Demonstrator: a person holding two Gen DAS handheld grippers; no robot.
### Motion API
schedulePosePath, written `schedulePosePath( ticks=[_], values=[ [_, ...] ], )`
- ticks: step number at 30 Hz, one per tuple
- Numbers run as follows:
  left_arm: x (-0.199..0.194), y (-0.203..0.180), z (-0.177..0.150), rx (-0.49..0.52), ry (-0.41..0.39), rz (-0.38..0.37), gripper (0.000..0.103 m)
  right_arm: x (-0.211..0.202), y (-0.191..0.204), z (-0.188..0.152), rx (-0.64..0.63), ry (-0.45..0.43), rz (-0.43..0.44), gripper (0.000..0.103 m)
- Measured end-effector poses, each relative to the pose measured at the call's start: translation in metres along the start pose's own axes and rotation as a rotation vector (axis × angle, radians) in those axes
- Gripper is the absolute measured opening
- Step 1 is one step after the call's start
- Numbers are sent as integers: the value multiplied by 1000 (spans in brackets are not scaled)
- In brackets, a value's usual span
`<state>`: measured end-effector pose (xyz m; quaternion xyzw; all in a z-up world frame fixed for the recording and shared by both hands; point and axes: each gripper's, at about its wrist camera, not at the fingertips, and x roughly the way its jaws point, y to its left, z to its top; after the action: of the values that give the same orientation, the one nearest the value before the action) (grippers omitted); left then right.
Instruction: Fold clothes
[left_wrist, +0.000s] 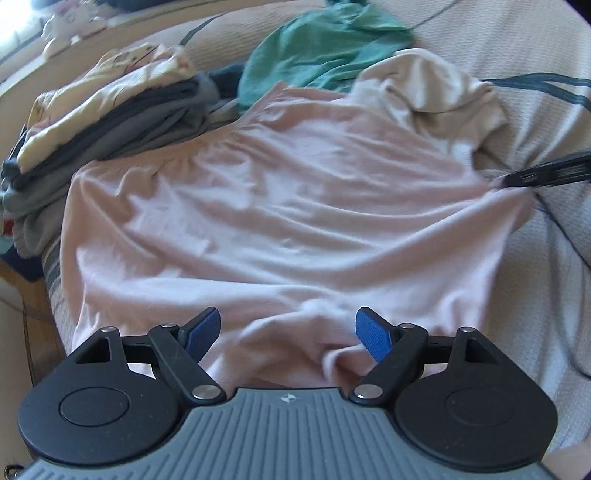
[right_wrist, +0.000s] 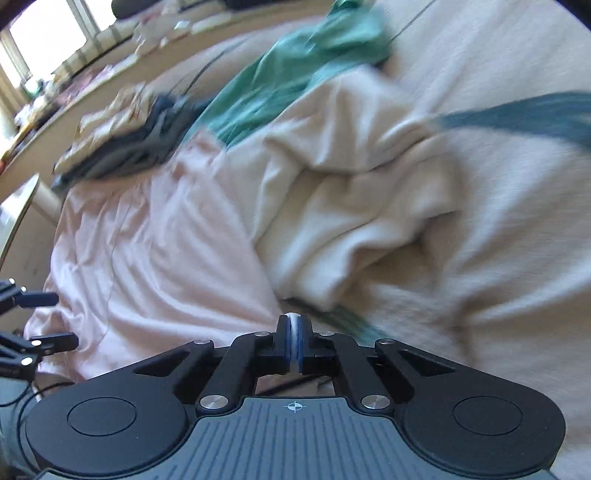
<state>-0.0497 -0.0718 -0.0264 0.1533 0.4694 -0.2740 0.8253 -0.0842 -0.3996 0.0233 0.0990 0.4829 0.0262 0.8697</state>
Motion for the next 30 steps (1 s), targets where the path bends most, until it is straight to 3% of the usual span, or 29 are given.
schedulePosePath(
  ticks=[4, 9, 13, 17, 19, 21, 27, 30],
  values=[
    [16, 9, -1, -28, 44, 45, 80, -24, -19, -3, 63, -60, -41, 4],
    [24, 20, -8, -59, 61, 91, 83, -1, -32, -11, 114, 28, -129, 4],
    [22, 21, -8, -59, 60, 95, 83, 18, -43, -23, 114, 33, -227, 11],
    [7, 27, -3, -78, 31, 90, 83, -4, -28, -11, 31, -52, -199, 13],
    [-3, 32, 1, -93, 10, 87, 83, -20, -10, 4, -51, -112, -175, 23],
    [-15, 36, 6, -105, -22, 87, 83, -27, 10, 23, -118, -158, -115, 28],
    [-19, 40, 11, -104, -49, 77, 83, 20, 73, 100, -280, -180, 57, 29],
    [-17, 56, 7, -159, -33, 85, 83, 60, 93, 128, -278, -168, 74, 29]
  ],
)
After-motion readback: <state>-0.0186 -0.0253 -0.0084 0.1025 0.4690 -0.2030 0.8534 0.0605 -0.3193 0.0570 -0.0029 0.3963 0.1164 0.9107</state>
